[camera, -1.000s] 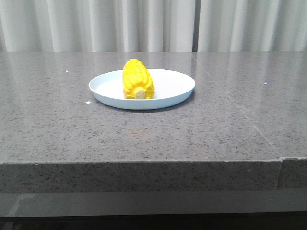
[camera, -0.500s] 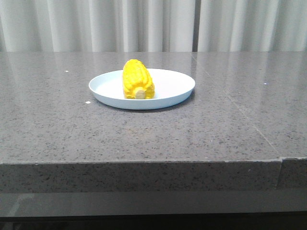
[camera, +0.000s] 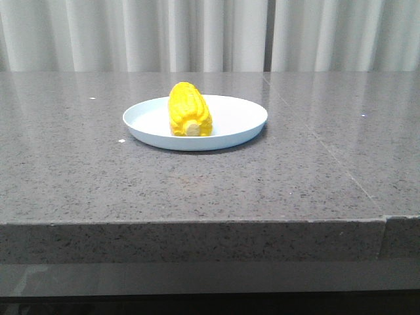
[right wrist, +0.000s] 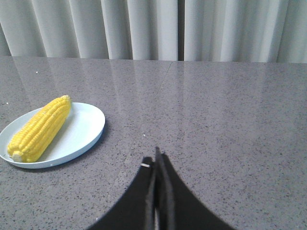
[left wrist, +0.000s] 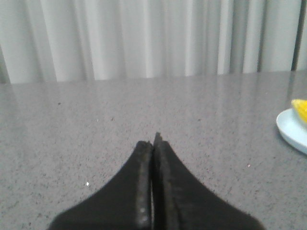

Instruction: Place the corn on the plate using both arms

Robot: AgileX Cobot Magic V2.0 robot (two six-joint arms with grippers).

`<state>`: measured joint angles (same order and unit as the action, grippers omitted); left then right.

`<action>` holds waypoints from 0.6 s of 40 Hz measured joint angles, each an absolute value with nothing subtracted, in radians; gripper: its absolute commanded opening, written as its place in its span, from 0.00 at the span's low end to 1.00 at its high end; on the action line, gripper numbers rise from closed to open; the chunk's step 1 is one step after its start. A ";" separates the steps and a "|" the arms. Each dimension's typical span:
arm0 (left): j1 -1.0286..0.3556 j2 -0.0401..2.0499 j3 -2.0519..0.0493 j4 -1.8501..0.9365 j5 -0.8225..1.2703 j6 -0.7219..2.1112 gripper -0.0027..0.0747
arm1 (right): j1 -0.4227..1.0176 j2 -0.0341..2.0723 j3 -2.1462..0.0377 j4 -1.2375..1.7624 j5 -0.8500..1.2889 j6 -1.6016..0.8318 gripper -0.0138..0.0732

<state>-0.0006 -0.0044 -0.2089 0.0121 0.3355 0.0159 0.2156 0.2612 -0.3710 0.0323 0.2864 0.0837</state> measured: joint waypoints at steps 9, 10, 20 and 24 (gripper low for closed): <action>0.005 -0.004 -0.049 0.000 0.220 0.022 0.01 | 0.216 0.261 -0.371 0.032 0.286 0.084 0.06; 0.005 -0.004 -0.037 0.000 0.209 0.022 0.01 | 0.216 0.261 -0.371 0.032 0.286 0.084 0.06; 0.005 -0.004 0.005 0.000 0.175 0.022 0.01 | 0.216 0.261 -0.371 0.032 0.286 0.084 0.06; 0.005 -0.004 0.005 0.000 0.175 0.022 0.01 | 0.216 0.261 -0.371 0.032 0.286 0.084 0.06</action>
<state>0.0053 -0.0044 0.0050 0.0000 0.1753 0.0221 0.2156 0.2612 -0.3710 0.0323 0.2864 0.0837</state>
